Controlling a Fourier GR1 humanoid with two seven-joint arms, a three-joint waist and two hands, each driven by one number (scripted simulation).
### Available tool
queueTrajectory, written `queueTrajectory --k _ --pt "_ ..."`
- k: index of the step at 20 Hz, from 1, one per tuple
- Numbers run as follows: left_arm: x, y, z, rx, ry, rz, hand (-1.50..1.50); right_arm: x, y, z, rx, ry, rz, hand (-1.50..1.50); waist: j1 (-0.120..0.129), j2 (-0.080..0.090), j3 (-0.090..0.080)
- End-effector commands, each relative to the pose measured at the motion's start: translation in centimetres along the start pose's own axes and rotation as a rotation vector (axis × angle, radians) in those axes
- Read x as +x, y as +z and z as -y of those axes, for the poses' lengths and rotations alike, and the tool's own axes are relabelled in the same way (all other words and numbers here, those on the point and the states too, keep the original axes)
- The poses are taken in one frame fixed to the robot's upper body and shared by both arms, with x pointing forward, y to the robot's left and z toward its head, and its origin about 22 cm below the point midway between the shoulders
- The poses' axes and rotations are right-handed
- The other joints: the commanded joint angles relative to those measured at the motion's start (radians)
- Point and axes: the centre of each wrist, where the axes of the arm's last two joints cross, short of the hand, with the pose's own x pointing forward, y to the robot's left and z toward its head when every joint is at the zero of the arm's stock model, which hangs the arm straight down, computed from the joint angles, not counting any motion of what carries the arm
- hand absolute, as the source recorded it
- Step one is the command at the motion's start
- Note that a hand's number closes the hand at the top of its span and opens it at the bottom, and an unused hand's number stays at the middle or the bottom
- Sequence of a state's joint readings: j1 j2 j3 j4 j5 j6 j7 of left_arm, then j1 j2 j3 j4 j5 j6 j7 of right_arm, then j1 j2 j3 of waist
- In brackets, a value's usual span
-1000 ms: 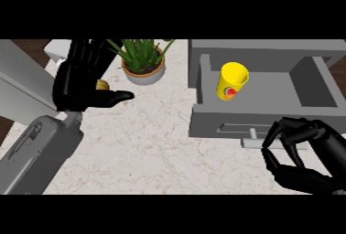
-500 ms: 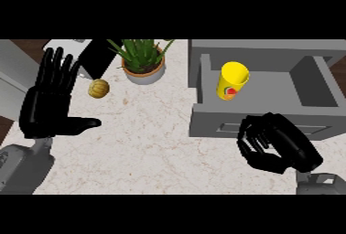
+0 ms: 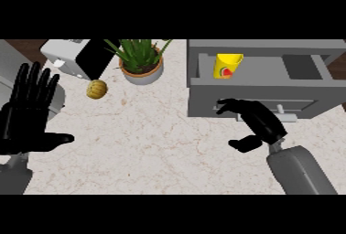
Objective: Pick up the cup, place it into the drawer and close the drawer
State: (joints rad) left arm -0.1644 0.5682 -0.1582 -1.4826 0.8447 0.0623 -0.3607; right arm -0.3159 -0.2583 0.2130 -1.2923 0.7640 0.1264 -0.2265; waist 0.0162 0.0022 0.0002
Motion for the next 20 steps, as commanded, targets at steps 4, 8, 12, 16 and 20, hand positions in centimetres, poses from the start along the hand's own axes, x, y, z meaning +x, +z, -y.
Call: queueTrajectory --k 4,8,12,16,20 --pt "-0.5 1.0 -2.4 -0.007 0.008 -0.01 -1.5 -3.0 -4.2 -1.6 0.049 0.016 -0.029 -1.5 -0.001 0.003 0.0" --pt "0.9 0.9 -1.9 0.003 0.003 -0.003 -1.5 -3.5 -6.1 -2.5 0.047 -0.021 -0.047 -1.5 0.002 0.002 0.001" --pt "-1.7 2.2 -2.6 -0.025 0.033 0.006 -1.5 -5.1 -7.1 -0.8 0.057 -0.08 -0.043 -1.5 0.007 0.007 0.0" --pt "1.7 1.8 -3.6 -0.018 0.023 -0.007 -1.5 -7.0 -7.3 1.8 0.05 -0.096 -0.063 -1.5 0.033 0.012 0.002" --pt "-0.5 2.6 -2.2 -0.048 0.039 0.016 -1.5 -6.9 -8.2 3.5 0.058 -0.065 -0.07 -1.5 0.048 0.019 0.002"
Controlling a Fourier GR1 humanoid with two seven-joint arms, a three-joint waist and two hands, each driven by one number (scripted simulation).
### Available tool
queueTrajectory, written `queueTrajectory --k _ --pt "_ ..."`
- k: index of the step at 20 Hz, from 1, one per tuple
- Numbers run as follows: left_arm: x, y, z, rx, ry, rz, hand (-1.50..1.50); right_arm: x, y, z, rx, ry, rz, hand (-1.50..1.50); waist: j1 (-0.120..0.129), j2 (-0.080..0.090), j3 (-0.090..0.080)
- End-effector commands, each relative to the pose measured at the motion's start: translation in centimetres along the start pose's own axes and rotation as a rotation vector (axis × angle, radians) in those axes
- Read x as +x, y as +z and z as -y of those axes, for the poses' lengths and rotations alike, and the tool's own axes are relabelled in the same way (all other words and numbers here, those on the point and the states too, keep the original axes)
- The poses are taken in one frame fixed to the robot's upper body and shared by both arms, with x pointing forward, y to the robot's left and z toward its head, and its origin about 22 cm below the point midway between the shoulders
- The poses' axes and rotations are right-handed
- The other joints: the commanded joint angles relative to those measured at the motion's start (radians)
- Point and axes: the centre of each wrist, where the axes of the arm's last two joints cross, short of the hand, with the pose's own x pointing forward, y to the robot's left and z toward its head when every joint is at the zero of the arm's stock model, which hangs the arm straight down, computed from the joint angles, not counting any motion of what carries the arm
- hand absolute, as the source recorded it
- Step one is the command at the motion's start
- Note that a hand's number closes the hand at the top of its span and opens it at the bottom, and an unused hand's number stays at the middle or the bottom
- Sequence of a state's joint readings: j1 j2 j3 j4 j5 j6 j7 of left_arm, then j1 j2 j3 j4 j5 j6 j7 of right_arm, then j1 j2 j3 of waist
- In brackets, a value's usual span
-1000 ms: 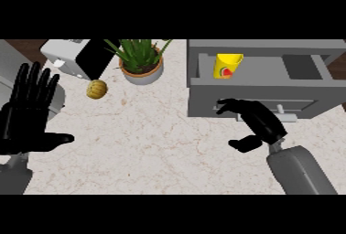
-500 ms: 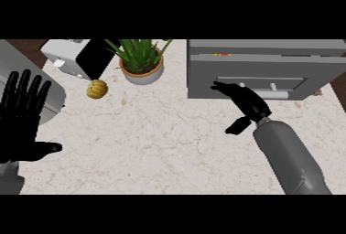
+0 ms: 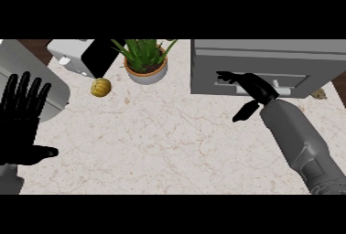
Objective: Pick up the cup, place it into the drawer and close the drawer
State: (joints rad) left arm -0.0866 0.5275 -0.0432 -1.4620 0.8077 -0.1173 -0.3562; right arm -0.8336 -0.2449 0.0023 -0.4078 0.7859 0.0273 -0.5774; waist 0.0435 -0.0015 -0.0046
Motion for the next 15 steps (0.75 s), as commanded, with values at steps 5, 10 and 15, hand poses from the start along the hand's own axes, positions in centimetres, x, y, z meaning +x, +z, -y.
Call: queueTrajectory --k 5,10,15 --pt "0.2 -0.7 0.1 -0.035 -0.006 -0.006 -1.5 -1.0 -0.1 4.5 -0.011 -0.001 -0.106 -1.5 0.037 0.031 0.008" --pt "-1.1 -1.0 1.1 -0.036 -0.02 -0.004 -1.5 -1.5 0.4 6.5 -0.041 -0.021 -0.12 -1.5 0.049 0.04 0.008" --pt "-1.7 0.1 1.6 -0.035 -0.025 -0.008 -1.5 -2.2 1.1 6.2 -0.028 -0.032 -0.118 -1.5 0.053 0.037 0.008"
